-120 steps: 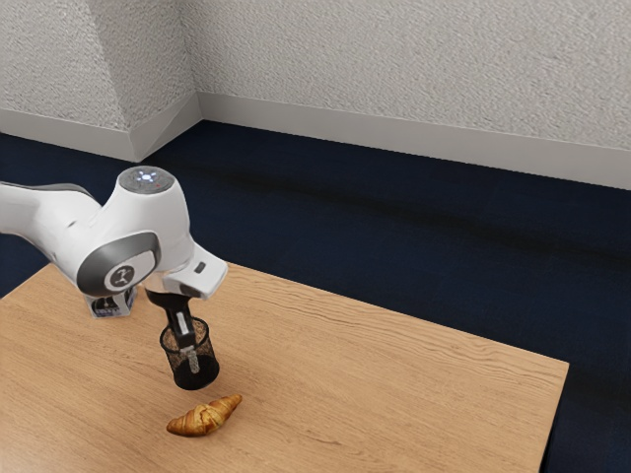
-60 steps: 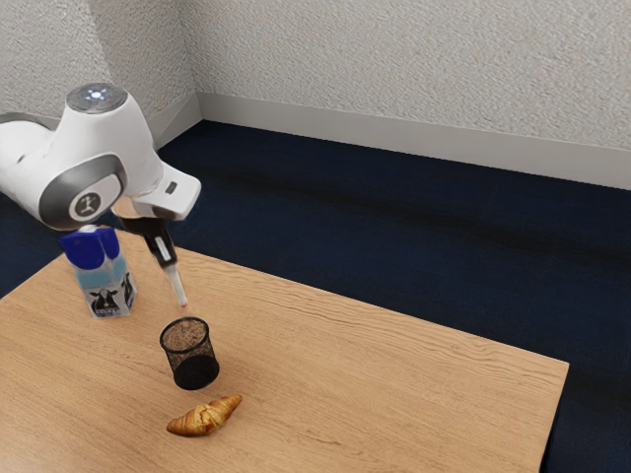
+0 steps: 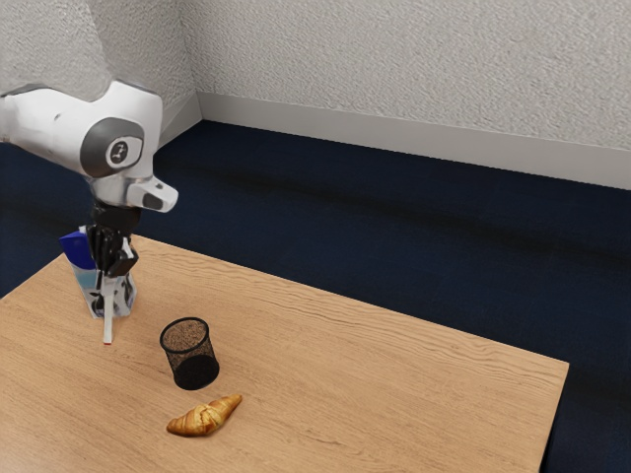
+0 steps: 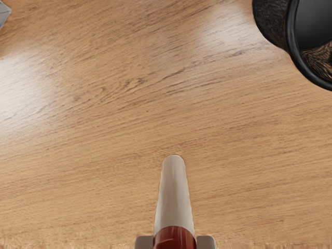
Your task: Take the marker out of the pen holder and place it to the left of the pen holder.
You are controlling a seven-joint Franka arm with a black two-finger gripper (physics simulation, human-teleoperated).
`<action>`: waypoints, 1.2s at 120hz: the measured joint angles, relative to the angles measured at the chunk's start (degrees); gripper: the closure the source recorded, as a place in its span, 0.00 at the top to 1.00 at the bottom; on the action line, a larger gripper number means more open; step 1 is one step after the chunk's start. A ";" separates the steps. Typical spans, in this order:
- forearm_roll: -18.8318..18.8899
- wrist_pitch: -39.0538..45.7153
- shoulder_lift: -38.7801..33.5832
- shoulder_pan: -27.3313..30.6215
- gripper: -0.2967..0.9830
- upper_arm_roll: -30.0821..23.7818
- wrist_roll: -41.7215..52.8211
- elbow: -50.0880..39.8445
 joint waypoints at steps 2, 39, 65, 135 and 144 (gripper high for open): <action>-0.10 -1.05 1.56 -0.09 0.16 0.30 -0.10 1.08; -2.00 -13.76 20.39 0.04 0.16 3.20 -1.60 12.14; -2.58 -15.86 26.33 0.69 0.16 3.19 -2.19 14.24; -4.47 -16.96 31.63 1.04 0.42 3.15 -3.17 16.79; -4.66 -16.93 31.51 1.08 0.48 3.12 -3.29 17.01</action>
